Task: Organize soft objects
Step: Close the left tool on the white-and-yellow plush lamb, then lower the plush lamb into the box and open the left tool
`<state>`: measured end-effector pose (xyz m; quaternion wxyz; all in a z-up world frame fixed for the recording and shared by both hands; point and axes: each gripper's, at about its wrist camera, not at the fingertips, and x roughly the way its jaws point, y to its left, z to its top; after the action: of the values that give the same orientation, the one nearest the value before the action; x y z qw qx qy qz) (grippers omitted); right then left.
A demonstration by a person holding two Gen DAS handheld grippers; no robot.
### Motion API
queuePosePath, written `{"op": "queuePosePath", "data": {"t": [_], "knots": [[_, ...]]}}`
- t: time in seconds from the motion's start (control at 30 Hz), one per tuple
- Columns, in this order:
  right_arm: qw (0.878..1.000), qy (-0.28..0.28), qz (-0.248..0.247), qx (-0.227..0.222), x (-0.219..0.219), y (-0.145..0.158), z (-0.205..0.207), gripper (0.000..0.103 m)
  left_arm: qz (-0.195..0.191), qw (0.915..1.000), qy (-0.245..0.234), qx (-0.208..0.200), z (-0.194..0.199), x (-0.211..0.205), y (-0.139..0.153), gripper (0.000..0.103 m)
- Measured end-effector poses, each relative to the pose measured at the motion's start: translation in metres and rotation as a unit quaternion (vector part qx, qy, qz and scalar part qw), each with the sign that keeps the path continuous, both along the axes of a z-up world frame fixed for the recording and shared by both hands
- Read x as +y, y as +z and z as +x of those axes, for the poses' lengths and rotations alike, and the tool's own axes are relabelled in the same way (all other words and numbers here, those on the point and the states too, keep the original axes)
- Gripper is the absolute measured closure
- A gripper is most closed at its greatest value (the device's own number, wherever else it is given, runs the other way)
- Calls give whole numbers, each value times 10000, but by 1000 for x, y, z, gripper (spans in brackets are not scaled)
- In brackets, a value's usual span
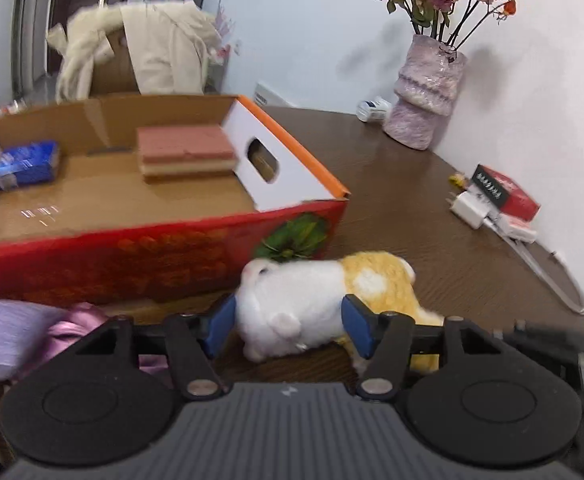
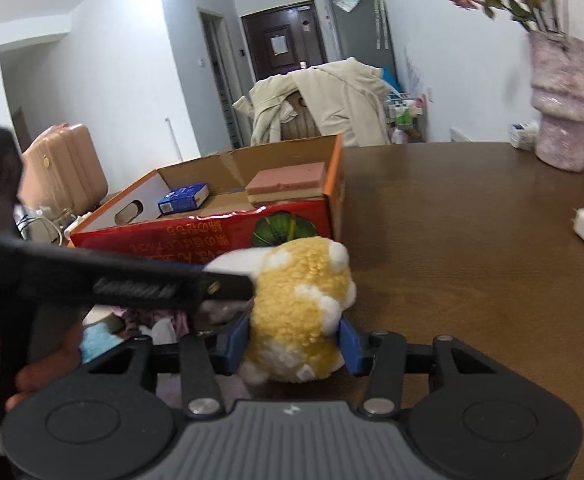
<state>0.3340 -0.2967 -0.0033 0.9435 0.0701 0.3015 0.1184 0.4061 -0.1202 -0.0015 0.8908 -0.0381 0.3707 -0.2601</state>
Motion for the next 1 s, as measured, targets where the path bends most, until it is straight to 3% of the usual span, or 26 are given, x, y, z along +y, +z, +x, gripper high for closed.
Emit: {"op": "queuePosePath", "data": {"t": [0.1, 0.23, 0.33, 0.47, 0.53, 0.67, 0.77, 0.9, 1.0], "knots": [[10000, 24, 0, 11, 1, 1, -18, 57, -69, 9999, -23, 71, 3, -5, -2, 43], [9959, 876, 223, 32, 20, 1, -36, 62, -200, 9997, 121, 90, -4, 5, 6, 29], [9926, 1167, 260, -198, 23, 11, -48, 63, -266, 9990, 350, -85, -22, 22, 18, 28], [9959, 597, 385, -556, -10, 30, -56, 62, -505, 9978, 435, 53, -38, 24, 20, 28], [9974, 54, 492, -524, -33, 31, -51, 54, -573, 9976, 372, 110, -38, 16, 17, 28], [9925, -448, 1138, 73, -64, 14, -32, 48, -747, 9952, 386, 507, -22, 2, 4, 32], [9820, -532, 1782, 326, -79, -3, -22, 40, -1031, 9902, 346, 878, -20, -1, -6, 42], [9635, -726, 2494, 652, -88, -25, -4, 41, -1256, 9866, 372, 974, -33, 5, -8, 48], [9631, -751, 2487, 696, -89, -27, 9, 44, -1352, 9841, 439, 1061, -35, 7, -11, 49]]}}
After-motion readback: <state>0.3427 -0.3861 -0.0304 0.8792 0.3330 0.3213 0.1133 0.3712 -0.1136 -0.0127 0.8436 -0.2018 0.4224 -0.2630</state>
